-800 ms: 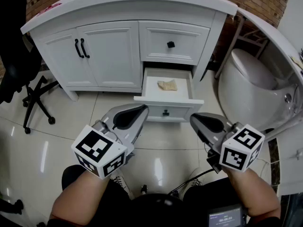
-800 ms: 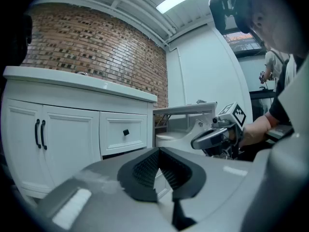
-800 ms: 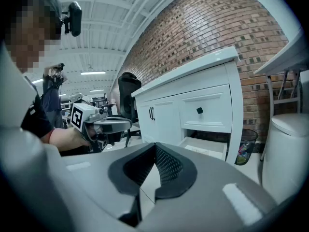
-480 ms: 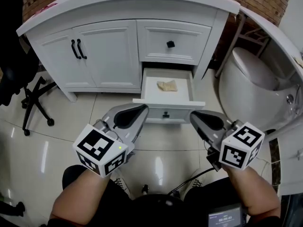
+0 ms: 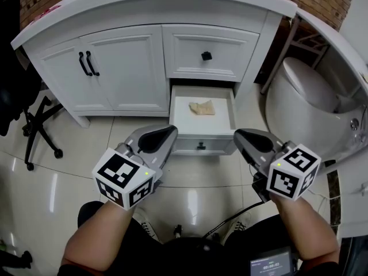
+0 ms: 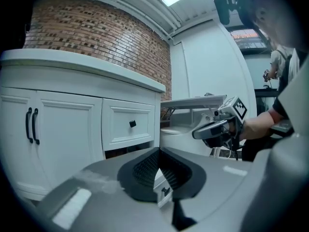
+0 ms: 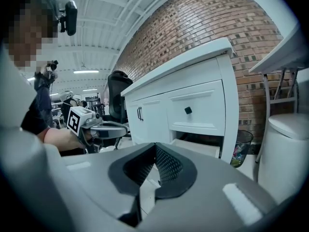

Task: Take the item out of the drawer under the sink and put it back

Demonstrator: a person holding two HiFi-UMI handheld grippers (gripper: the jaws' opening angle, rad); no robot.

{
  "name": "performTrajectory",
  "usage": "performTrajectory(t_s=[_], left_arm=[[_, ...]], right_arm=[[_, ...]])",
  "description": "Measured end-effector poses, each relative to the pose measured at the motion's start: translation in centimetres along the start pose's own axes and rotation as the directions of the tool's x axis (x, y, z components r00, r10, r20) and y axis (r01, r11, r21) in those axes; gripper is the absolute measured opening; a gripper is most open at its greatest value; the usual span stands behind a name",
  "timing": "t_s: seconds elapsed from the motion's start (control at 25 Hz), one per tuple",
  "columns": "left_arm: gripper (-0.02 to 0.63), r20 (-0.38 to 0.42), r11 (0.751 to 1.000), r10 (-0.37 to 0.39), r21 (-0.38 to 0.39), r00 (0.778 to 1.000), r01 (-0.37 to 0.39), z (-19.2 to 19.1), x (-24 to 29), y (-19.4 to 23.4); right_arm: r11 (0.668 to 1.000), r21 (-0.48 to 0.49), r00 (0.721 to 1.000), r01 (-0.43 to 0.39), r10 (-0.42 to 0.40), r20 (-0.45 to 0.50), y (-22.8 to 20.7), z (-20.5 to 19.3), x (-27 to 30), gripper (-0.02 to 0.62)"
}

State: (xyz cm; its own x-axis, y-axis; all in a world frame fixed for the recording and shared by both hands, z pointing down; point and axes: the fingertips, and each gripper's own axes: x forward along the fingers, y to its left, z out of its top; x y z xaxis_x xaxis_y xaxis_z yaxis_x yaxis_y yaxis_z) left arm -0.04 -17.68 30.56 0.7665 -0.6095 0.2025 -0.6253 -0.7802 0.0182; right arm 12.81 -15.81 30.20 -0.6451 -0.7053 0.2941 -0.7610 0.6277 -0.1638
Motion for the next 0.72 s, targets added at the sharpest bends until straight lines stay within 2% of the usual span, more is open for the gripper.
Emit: performTrajectory(t_s=[0.36, 0.6, 0.72], left_arm=[[0.005, -0.002, 1.000, -0.018, -0.016, 1.000, 0.018, -0.3, 0.9, 0.9], [0.005, -0.001, 0.999, -0.022, -0.031, 1.000, 0.022, -0.3, 1.0, 0.7], [0.005, 0.003, 0.999, -0.022, -0.034, 1.000, 0.022, -0.1, 1.0, 0.7]], right_arm=[[1.000, -0.002, 0.999, -0.007, 0.007, -0.049, -1.3, -1.1, 2.1, 0.008], [0.998, -0.045, 0.996, -0.031, 0.027, -0.082, -1.2, -1.0, 3.2, 0.008], [0.996, -0.085, 0.993, -0.021, 0.011, -0.119, -2.0, -0.9, 4.0, 0.008]])
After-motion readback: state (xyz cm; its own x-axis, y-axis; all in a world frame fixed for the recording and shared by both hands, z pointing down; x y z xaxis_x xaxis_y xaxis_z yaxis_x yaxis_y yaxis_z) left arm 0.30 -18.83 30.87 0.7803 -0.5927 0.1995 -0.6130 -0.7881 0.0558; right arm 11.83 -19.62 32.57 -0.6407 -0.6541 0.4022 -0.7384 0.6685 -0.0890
